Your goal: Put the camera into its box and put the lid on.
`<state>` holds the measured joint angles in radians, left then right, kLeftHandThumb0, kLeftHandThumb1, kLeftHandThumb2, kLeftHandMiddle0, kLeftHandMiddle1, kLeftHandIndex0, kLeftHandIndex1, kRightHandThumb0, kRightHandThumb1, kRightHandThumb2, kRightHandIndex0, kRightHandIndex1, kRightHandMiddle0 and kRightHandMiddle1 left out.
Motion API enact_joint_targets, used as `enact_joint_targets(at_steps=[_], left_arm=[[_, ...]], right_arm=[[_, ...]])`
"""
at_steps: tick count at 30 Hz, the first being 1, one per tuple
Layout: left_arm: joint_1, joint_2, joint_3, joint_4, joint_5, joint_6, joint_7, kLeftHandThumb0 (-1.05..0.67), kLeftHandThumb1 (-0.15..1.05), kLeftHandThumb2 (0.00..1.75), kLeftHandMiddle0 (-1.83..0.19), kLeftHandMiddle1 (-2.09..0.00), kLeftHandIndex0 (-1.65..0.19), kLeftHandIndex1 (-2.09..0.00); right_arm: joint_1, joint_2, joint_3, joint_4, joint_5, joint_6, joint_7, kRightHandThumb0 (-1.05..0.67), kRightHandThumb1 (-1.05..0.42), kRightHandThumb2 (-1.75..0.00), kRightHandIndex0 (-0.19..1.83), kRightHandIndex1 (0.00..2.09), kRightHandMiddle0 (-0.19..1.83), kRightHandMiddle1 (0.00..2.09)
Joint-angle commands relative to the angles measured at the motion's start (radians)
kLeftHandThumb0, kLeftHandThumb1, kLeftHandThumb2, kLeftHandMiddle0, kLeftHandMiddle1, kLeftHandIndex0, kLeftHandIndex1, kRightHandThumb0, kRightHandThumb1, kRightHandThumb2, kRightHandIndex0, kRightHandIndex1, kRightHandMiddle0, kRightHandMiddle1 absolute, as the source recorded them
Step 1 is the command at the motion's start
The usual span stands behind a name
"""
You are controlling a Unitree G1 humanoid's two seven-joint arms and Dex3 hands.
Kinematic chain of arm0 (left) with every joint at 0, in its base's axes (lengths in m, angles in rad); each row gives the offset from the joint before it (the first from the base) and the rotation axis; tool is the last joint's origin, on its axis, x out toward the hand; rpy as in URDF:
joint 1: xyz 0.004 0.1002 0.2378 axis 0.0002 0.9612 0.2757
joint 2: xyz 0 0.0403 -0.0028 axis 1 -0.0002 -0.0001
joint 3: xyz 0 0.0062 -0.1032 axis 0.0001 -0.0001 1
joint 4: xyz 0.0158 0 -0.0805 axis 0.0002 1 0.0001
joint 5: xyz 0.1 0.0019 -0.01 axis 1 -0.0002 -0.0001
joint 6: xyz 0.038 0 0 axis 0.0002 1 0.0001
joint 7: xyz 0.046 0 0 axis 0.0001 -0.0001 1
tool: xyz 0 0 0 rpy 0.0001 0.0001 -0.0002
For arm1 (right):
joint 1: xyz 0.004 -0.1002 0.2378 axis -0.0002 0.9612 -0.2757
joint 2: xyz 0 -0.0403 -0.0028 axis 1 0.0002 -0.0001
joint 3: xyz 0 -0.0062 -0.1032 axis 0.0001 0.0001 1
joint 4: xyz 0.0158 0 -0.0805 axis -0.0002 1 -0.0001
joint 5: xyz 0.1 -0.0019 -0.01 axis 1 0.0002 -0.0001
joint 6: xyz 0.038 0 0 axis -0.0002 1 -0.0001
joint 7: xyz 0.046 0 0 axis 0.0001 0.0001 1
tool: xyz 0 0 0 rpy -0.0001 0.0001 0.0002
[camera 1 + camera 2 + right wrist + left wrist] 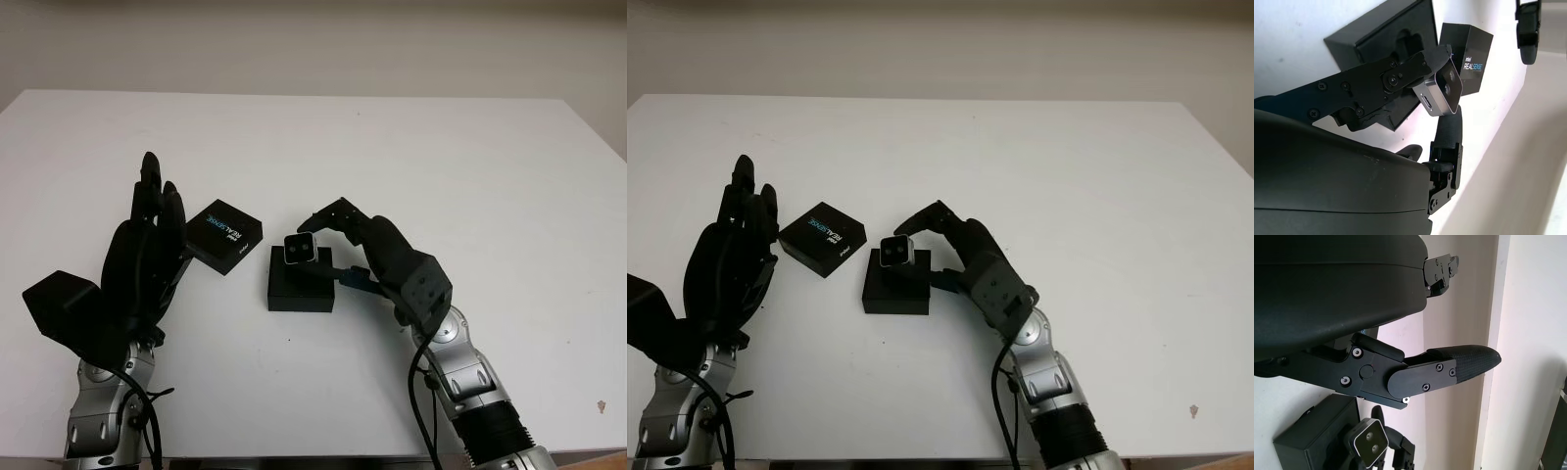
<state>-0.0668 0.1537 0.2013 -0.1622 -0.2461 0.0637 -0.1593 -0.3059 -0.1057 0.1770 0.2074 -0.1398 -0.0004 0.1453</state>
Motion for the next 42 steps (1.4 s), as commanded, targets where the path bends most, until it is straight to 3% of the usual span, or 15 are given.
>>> enact_joint_targets(at_steps=[1, 6, 16, 42], left_arm=[[0.003, 0.008, 0.002, -0.013, -0.003, -0.006, -0.007, -0.75, 1.05, 0.62, 0.19, 0.00, 0.19, 0.00], [0.003, 0.006, 0.004, -0.013, -0.002, -0.005, -0.005, -0.75, 1.05, 0.61, 0.19, 0.00, 0.19, 0.00], [0.003, 0.003, 0.003, -0.018, -0.001, 0.000, 0.001, -0.76, 1.05, 0.60, 0.19, 0.00, 0.19, 0.00], [-0.002, 0.010, 0.004, -0.021, -0.001, 0.007, -0.001, -0.76, 1.05, 0.62, 0.19, 0.00, 0.19, 0.00]], right_arm=[[0.008, 0.013, -0.011, -0.036, 0.018, 0.027, 0.004, -0.35, -1.01, -0.06, 0.10, 0.61, 0.26, 1.64], [0.031, 0.033, -0.001, -0.080, 0.007, 0.108, -0.013, -0.38, -1.01, -0.06, 0.06, 0.67, 0.24, 1.66], [0.066, 0.056, 0.004, -0.112, 0.011, 0.135, -0.020, -0.39, -1.02, -0.05, -0.08, 0.94, 0.21, 1.72], [0.047, 0.037, -0.011, -0.093, 0.038, 0.190, 0.037, -0.35, -1.02, -0.05, -0.06, 0.87, 0.21, 1.69]])
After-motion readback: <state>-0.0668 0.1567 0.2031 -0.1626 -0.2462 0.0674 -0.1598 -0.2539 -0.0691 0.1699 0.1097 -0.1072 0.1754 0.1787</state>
